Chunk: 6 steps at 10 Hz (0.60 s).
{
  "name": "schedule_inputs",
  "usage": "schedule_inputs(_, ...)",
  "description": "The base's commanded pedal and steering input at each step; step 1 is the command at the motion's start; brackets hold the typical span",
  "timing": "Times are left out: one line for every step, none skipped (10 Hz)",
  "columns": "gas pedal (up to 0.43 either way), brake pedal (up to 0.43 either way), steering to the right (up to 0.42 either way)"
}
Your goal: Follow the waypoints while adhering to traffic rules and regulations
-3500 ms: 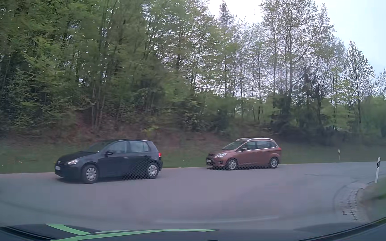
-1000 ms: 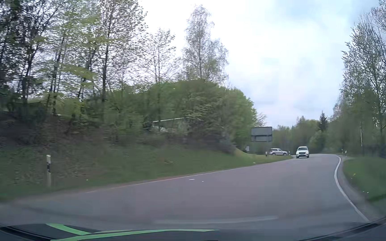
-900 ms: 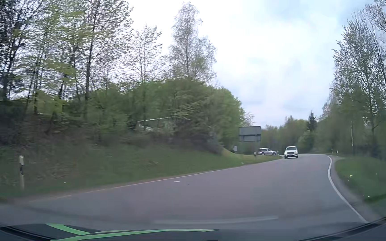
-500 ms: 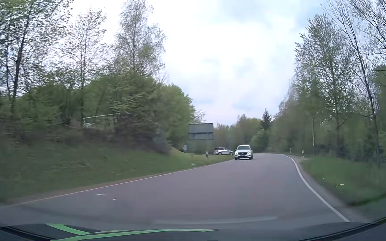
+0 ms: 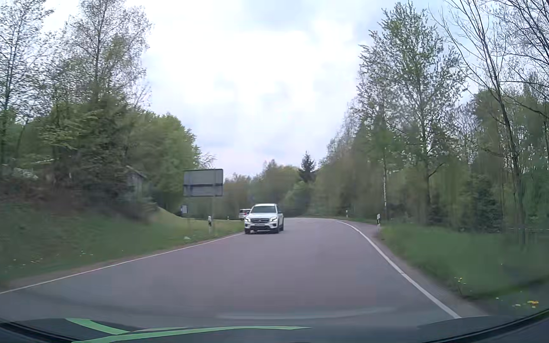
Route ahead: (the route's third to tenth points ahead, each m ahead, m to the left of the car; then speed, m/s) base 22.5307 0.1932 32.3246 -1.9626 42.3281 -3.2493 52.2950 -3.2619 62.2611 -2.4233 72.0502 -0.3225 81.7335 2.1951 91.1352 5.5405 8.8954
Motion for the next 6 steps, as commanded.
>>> schedule_inputs(0.339, 0.000, 0.135)
schedule_inputs(0.350, 0.000, 0.108)
schedule_inputs(0.350, 0.000, 0.090)
schedule_inputs(0.350, 0.000, 0.073)
schedule_inputs(0.350, 0.000, 0.062)
schedule_inputs(0.350, 0.000, 0.055)
